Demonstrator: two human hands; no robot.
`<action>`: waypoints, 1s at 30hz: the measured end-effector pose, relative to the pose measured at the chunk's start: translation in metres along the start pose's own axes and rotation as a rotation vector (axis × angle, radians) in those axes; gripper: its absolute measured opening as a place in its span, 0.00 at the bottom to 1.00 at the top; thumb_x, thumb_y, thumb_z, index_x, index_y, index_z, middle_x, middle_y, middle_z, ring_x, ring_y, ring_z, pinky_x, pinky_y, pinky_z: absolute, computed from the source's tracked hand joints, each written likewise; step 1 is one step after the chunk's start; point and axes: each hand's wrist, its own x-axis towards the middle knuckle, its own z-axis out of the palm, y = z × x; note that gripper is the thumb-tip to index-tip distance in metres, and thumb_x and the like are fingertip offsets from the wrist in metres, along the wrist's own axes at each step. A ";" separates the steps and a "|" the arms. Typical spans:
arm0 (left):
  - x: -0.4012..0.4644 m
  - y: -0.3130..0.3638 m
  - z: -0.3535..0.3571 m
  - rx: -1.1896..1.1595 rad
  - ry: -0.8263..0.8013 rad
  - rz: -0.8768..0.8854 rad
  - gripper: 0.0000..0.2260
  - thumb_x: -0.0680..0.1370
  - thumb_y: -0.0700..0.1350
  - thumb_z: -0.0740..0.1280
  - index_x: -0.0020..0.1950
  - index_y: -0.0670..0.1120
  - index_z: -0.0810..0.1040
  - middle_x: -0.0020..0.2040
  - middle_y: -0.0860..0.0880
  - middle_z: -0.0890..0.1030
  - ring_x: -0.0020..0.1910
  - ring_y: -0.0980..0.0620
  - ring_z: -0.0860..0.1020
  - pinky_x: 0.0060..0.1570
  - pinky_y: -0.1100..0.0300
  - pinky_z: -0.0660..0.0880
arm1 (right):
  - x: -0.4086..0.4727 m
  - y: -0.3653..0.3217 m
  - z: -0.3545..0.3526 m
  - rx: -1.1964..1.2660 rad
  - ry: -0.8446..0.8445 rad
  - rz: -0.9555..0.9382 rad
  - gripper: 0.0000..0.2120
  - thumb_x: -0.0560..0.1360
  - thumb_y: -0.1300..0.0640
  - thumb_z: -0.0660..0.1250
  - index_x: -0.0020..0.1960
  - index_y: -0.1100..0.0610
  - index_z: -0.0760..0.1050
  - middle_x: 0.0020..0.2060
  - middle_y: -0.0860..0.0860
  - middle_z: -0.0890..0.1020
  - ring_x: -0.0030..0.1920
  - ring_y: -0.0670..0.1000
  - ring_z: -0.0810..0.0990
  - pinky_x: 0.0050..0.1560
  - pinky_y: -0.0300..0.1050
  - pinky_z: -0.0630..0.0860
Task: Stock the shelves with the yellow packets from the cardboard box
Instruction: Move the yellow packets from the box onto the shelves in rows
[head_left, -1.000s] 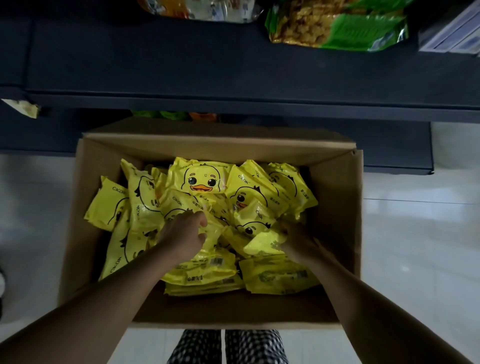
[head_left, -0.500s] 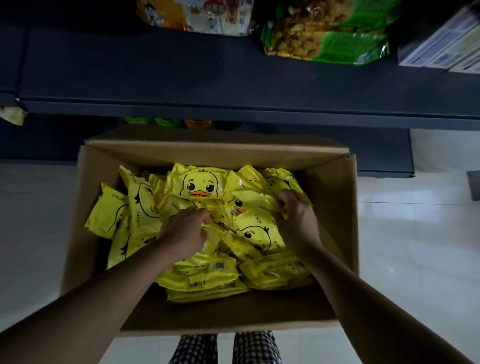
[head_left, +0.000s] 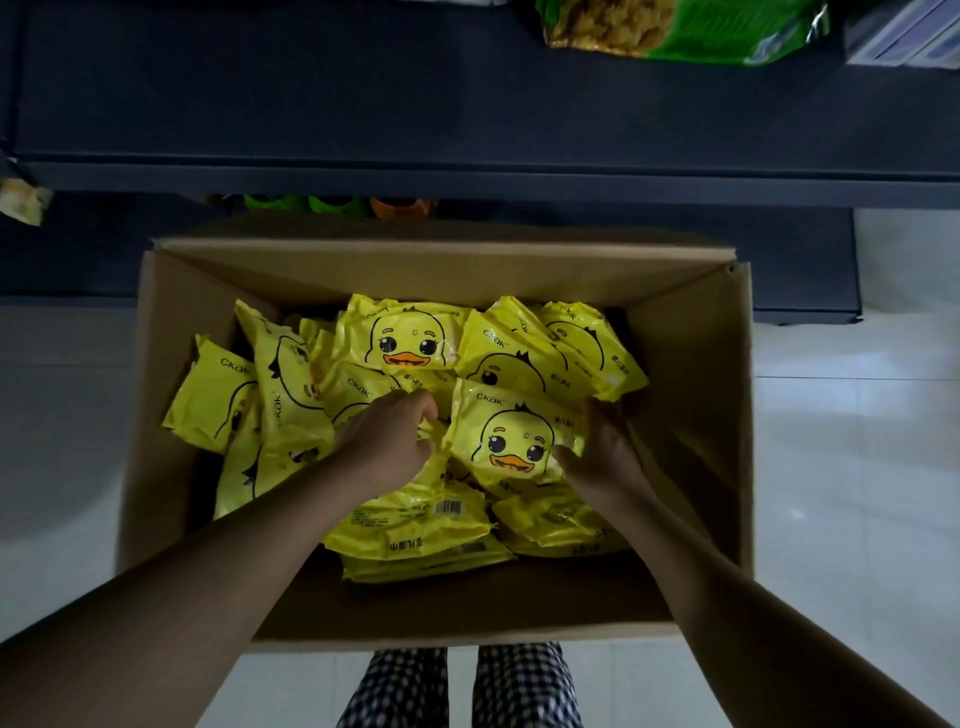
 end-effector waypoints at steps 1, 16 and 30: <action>0.001 0.001 0.001 0.009 -0.002 -0.002 0.13 0.76 0.46 0.68 0.59 0.50 0.72 0.60 0.51 0.77 0.58 0.49 0.76 0.55 0.51 0.75 | 0.004 0.000 0.003 -0.017 -0.011 -0.008 0.27 0.74 0.57 0.68 0.70 0.58 0.62 0.67 0.55 0.67 0.67 0.53 0.67 0.61 0.42 0.67; 0.016 0.010 0.007 0.045 -0.002 -0.009 0.13 0.76 0.46 0.68 0.59 0.49 0.72 0.61 0.50 0.77 0.60 0.49 0.76 0.55 0.49 0.75 | 0.017 -0.014 0.006 0.072 -0.034 -0.067 0.20 0.78 0.56 0.62 0.68 0.60 0.64 0.54 0.60 0.80 0.54 0.57 0.80 0.45 0.42 0.73; 0.035 0.088 0.017 0.232 0.001 0.165 0.18 0.77 0.43 0.66 0.66 0.51 0.70 0.66 0.48 0.74 0.63 0.46 0.73 0.56 0.55 0.72 | -0.026 -0.029 -0.146 -0.285 0.328 -0.332 0.10 0.82 0.54 0.53 0.59 0.56 0.68 0.38 0.50 0.73 0.38 0.53 0.68 0.56 0.49 0.64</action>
